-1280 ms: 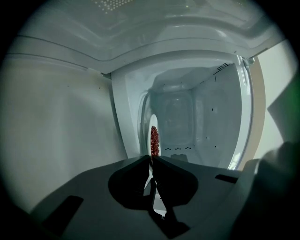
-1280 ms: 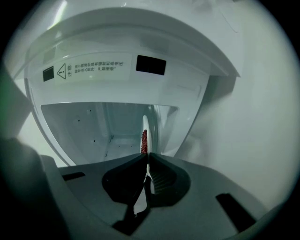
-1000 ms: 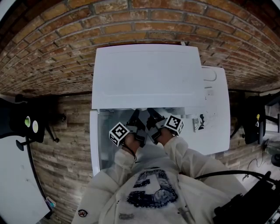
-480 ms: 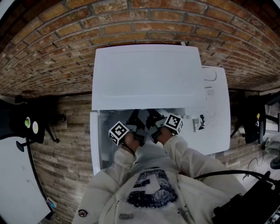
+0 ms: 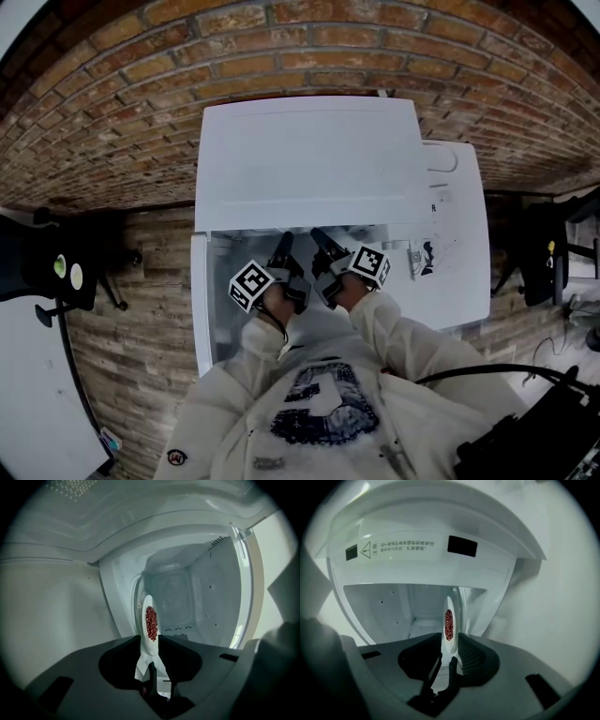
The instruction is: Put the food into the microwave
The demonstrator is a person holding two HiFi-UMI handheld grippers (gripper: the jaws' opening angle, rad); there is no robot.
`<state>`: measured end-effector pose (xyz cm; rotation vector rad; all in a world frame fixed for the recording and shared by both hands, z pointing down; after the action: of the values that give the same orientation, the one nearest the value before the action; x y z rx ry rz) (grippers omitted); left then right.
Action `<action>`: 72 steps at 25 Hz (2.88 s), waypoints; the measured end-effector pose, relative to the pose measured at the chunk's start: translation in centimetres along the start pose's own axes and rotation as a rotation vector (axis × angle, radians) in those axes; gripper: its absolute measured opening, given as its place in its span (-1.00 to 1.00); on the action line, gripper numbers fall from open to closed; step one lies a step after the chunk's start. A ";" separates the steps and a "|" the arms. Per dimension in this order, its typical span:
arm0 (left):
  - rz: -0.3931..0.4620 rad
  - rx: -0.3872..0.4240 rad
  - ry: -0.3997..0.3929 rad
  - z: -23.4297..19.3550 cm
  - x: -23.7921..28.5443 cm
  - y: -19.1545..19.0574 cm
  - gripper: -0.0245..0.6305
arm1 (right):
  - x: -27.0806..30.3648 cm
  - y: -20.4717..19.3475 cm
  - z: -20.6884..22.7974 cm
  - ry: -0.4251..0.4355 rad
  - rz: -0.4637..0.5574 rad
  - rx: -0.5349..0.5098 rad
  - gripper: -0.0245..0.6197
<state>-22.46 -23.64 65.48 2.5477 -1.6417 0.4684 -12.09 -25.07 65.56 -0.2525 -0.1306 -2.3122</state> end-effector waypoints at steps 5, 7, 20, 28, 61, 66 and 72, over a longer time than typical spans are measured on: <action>0.015 0.022 0.004 0.3 -1.7 -0.9 -0.60 | -2.0 -0.5 -0.3 0.000 -0.015 -0.011 -0.62; 0.012 0.052 0.000 0.7 -2.5 -1.4 -0.60 | -3.0 -0.7 -0.6 -0.002 -0.024 -0.025 -0.62; -0.028 0.336 -0.062 7.0 -6.3 -5.3 -0.62 | -8.4 -1.5 -4.8 0.043 -0.097 -0.173 -0.68; -0.003 0.632 -0.074 12.0 -9.4 -6.7 -0.74 | -11.7 -1.8 -8.4 0.072 -0.155 -0.366 -0.78; 0.104 1.257 -0.043 21.7 -13.1 -9.7 -0.90 | -18.4 -1.9 -20.1 0.142 -0.045 -1.245 -0.88; 0.097 1.258 -0.040 21.6 -12.8 -9.6 -0.90 | -18.2 -1.9 -20.0 0.138 -0.052 -1.244 -0.88; 0.104 1.261 -0.035 21.5 -12.7 -9.2 -0.90 | -17.7 -1.9 -19.9 0.137 -0.058 -1.246 -0.88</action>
<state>-14.45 -13.44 42.28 3.1364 -1.7963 2.0032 -4.44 -14.63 42.19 -0.6867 1.4028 -2.1488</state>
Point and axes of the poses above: the fingertips, and each gripper's own axes: x forward along the fingers, z to its right, y out of its top, the point moved 2 cm from there along -x, backward along the fingers, and after that the axes turned 1 degree about z, right-handed, at the moved point
